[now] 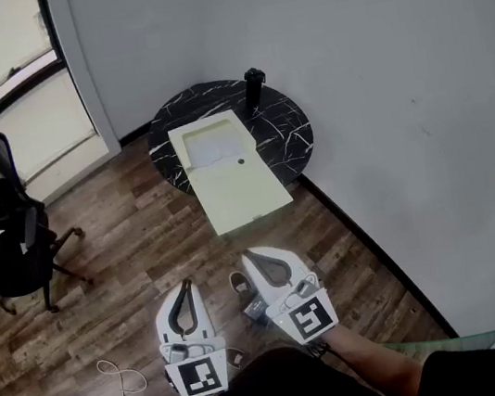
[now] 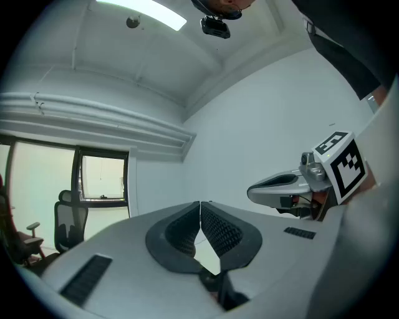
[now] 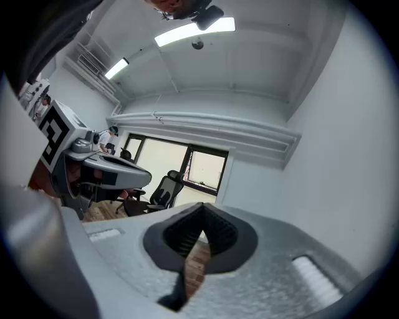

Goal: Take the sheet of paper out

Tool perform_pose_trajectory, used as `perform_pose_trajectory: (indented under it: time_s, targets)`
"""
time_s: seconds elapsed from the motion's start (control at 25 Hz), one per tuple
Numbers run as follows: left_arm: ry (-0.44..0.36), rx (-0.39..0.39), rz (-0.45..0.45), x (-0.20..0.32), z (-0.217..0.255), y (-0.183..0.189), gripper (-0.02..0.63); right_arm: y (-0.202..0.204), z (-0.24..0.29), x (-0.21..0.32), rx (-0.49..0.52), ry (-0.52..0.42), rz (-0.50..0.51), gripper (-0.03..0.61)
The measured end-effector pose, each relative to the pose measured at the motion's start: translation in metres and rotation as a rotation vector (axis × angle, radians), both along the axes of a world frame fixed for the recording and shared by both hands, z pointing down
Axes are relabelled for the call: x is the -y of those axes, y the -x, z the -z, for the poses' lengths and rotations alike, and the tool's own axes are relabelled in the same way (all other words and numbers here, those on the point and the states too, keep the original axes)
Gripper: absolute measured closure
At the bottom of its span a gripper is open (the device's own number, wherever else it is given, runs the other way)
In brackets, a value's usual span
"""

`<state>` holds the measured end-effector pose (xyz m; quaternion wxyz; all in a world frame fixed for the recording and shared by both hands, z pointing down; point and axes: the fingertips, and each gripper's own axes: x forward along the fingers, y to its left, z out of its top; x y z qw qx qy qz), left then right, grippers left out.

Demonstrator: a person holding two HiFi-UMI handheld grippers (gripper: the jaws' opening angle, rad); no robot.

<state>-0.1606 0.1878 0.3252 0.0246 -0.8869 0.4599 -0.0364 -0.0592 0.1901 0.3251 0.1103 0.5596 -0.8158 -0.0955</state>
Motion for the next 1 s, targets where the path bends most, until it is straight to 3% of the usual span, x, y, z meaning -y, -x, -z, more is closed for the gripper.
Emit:
perform_pose_trajectory:
  time_s: [0.28, 1.0]
  targets:
    - [0.01, 0.012, 0.005, 0.014, -0.006, 0.0, 0.606, -0.007, -0.005, 0.019, 0.084, 0.039, 0.022, 0.581]
    - [0.079, 0.051, -0.015, 0.098, -0.029, -0.037, 0.606, -0.055, -0.035, 0.122, 0.005, 0.097, 0.004, 0.58]
